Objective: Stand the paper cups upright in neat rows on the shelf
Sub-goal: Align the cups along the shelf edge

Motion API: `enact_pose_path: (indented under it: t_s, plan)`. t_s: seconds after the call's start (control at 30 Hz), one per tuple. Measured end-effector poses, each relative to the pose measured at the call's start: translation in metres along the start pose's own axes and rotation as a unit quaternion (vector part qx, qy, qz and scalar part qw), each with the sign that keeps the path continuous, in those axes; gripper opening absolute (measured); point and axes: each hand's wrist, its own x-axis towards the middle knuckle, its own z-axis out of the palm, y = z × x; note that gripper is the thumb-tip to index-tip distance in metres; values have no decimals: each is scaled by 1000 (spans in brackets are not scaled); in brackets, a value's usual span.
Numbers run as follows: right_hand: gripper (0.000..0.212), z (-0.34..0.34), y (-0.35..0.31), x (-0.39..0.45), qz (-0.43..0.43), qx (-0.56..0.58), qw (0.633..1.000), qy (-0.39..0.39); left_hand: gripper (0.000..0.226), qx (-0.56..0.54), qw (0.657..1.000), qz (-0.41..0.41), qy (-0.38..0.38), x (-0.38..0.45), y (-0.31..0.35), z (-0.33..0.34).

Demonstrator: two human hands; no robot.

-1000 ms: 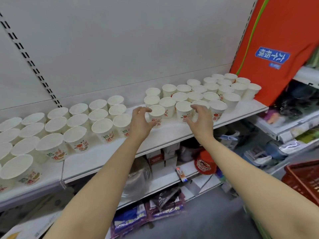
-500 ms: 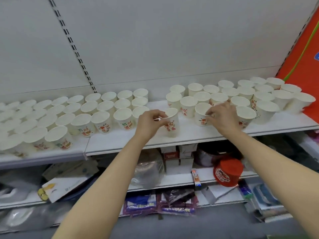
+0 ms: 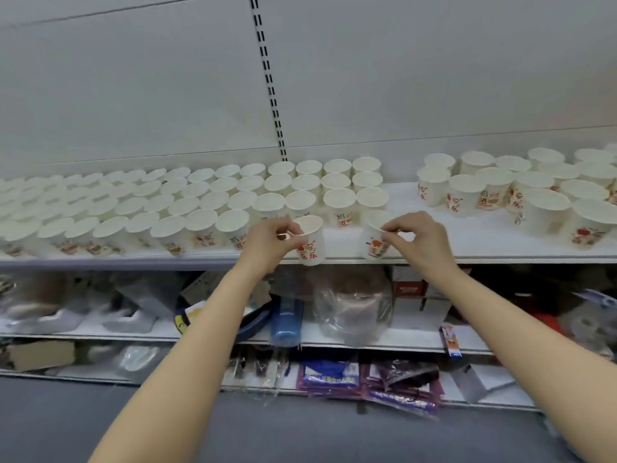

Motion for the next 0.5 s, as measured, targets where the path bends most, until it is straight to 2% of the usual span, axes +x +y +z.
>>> enact_pose_path:
  t_s: [0.17, 0.3, 0.5]
  plan:
    - [5, 57, -44, 15, -6, -19, 999, -43, 15, 92, 995, 33, 8, 14, -24, -36]
    - [5, 86, -63, 29, -11, -58, 997, -57, 14, 169, 982, 77, -15, 27, -32, -44]
    - [6, 109, -72, 29, -3, -88, 995, -51, 13, 201, 972, 116, -36, 37, -40, -47]
